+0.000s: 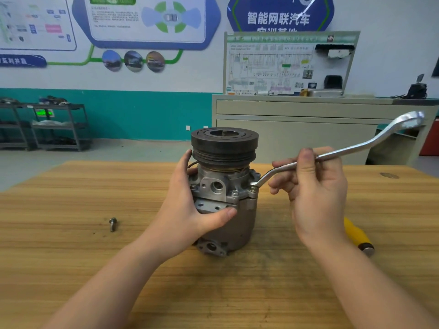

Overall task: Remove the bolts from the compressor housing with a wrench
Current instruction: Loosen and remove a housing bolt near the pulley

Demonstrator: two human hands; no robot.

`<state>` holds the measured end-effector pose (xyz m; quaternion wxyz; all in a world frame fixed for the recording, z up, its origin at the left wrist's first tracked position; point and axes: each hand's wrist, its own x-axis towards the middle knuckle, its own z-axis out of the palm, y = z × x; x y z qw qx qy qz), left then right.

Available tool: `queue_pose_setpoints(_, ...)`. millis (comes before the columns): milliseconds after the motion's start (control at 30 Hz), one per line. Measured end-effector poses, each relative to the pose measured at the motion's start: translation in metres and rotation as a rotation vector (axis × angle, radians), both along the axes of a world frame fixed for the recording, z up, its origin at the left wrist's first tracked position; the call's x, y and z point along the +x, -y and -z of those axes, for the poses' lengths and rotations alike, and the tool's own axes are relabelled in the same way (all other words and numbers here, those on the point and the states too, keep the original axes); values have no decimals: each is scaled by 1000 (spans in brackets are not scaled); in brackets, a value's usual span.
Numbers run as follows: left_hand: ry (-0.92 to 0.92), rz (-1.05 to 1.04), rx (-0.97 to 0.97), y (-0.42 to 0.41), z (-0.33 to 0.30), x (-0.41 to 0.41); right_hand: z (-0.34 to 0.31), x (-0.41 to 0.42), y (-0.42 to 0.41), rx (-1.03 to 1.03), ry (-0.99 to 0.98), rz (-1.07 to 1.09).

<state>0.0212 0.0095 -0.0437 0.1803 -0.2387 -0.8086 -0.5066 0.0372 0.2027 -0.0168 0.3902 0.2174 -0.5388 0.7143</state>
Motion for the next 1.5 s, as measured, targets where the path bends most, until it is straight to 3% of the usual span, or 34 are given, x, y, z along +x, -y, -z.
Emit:
queue_pose_setpoints(100,-5,4,-15,-2,-1,-3,5,7,1,316,-246,138)
queue_pose_setpoints(200,48,-21,140,-2,-4,-6,13,10,8,684,-401,251)
queue_pose_setpoints(267,-4,2,33,-5,-5,-6,16,12,13,791,-462,376)
queue_pose_setpoints(333,-6,6,87,-5,-3,-7,17,13,16,777,-494,463)
queue_pose_setpoints(400,24,1,87,-4,-2,-6,20,14,17,611,-443,448)
queue_pose_setpoints(467,-9,-5,-20,-3,-2,0,18,14,19,248,-270,230)
queue_pose_setpoints(567,1,-5,-10,-1,-1,2,9,2,14,-248,68,-18)
queue_pose_setpoints(700,8,-14,-2,-3,-1,3,-5,-21,-2,-509,500,-345)
queue_pose_setpoints(800,26,-10,24,-4,0,3,-6,-25,-11,-599,457,-440)
queue_pose_setpoints(967,15,-30,-16,-2,2,0,-4,-13,-10,-256,166,-76)
queue_pose_setpoints(1167,-34,-56,-115,0,1,-1,3,7,4,209,-146,145)
queue_pose_setpoints(1333,-42,-50,-123,0,0,1,11,10,8,760,-492,330)
queue_pose_setpoints(1400,-43,-55,-111,-1,0,0,17,9,13,752,-529,344)
queue_pose_setpoints(1500,-57,-60,-95,-1,0,1,26,9,20,404,-349,171)
